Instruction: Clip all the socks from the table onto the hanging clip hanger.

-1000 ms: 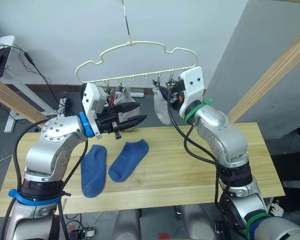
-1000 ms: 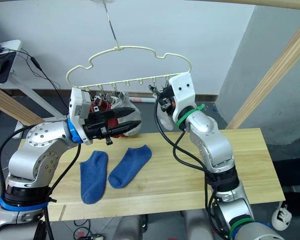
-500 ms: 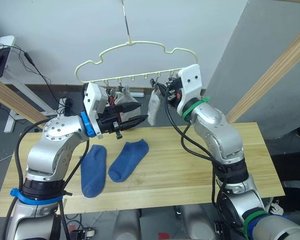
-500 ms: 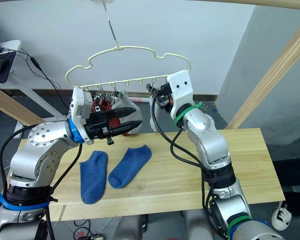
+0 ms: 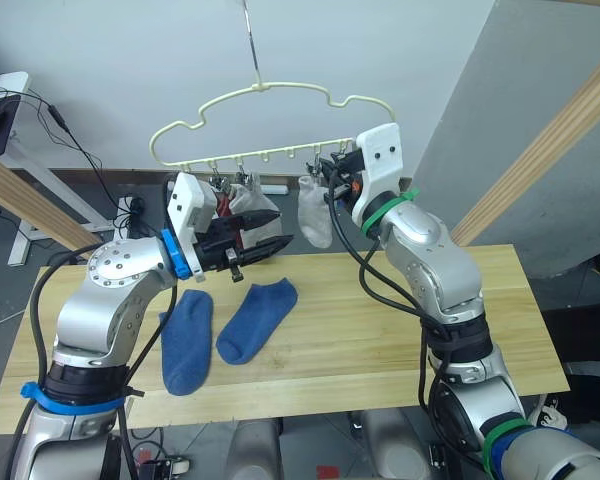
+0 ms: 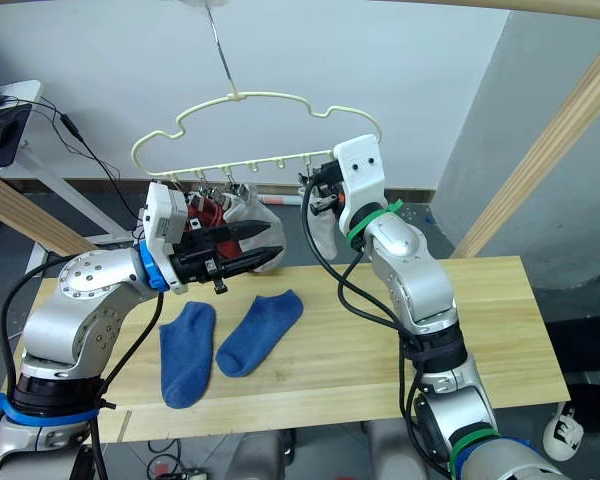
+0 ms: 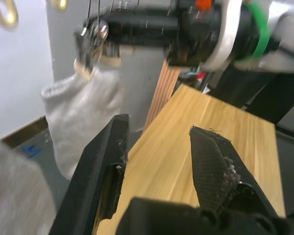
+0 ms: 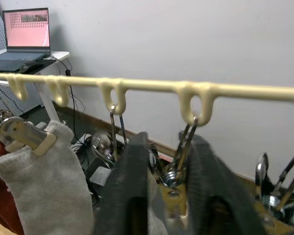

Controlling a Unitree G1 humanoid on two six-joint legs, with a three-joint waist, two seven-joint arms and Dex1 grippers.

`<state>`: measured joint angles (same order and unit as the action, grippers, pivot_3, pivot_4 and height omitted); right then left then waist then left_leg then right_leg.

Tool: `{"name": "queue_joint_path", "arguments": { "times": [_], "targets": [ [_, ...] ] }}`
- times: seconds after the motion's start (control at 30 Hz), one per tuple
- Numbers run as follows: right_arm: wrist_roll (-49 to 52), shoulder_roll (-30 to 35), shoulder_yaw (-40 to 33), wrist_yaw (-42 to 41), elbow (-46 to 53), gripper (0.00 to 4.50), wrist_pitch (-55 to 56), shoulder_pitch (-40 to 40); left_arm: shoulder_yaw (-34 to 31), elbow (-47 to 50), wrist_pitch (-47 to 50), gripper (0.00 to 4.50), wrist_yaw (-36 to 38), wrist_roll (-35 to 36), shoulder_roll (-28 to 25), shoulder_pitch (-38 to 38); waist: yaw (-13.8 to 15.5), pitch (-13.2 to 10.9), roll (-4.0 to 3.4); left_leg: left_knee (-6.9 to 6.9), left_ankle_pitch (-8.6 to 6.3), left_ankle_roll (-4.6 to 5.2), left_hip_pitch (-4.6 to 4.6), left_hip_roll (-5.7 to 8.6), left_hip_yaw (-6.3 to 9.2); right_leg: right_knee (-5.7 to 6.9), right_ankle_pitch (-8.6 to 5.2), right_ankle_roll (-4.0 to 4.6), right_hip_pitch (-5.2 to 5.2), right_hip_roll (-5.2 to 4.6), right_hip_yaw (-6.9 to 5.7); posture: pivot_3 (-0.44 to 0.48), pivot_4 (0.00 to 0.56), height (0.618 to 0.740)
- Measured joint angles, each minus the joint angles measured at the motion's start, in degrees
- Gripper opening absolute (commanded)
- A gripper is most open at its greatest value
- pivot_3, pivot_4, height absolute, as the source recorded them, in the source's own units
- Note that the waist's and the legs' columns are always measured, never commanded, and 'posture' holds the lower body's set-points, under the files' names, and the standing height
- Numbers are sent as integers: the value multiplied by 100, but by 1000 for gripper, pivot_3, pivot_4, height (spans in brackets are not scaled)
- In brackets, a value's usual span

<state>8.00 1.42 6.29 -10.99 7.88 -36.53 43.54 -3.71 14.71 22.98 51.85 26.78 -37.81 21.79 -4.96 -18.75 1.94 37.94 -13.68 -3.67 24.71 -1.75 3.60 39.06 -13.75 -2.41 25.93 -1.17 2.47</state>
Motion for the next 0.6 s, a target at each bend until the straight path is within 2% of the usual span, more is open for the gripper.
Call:
{"name": "queue_joint_path", "arguments": {
  "times": [0.03,0.13,0.3,0.53,0.6],
  "targets": [
    [0,-11,-6,0,-15,51,4,3,3,11,-64,2214,-34,-101,-2,-119,-2,1,-1,-1,0,0,0,0,0,0,0,0,0,0,0,-98,271,721],
    [-1,-17,-44,-3,-60,51,5,6,215,19,-285,2742,-274,-544,15,-644,-5,2,-2,-1,0,0,-1,0,-2,0,1,1,0,-2,3,-103,276,721],
    [-2,-27,-69,-4,-89,51,9,28,1197,-691,-669,4276,-968,-1757,501,-1433,1,4,-4,2,0,1,-1,1,0,2,6,9,0,-3,-1,-121,277,721],
    [-2,-61,-64,-5,-95,51,-7,38,1494,-2418,-1338,4302,-1852,-2737,1095,-993,1,5,-2,9,13,21,-2,2,-2,3,24,11,0,0,-1,-144,284,721],
    [-2,-52,-66,-4,-95,51,-14,38,1513,-2631,-1552,3932,-1867,-2797,1181,-881,-2,8,-2,10,15,22,-4,1,-2,4,27,11,-2,-1,0,-150,282,721]
  ]
}}
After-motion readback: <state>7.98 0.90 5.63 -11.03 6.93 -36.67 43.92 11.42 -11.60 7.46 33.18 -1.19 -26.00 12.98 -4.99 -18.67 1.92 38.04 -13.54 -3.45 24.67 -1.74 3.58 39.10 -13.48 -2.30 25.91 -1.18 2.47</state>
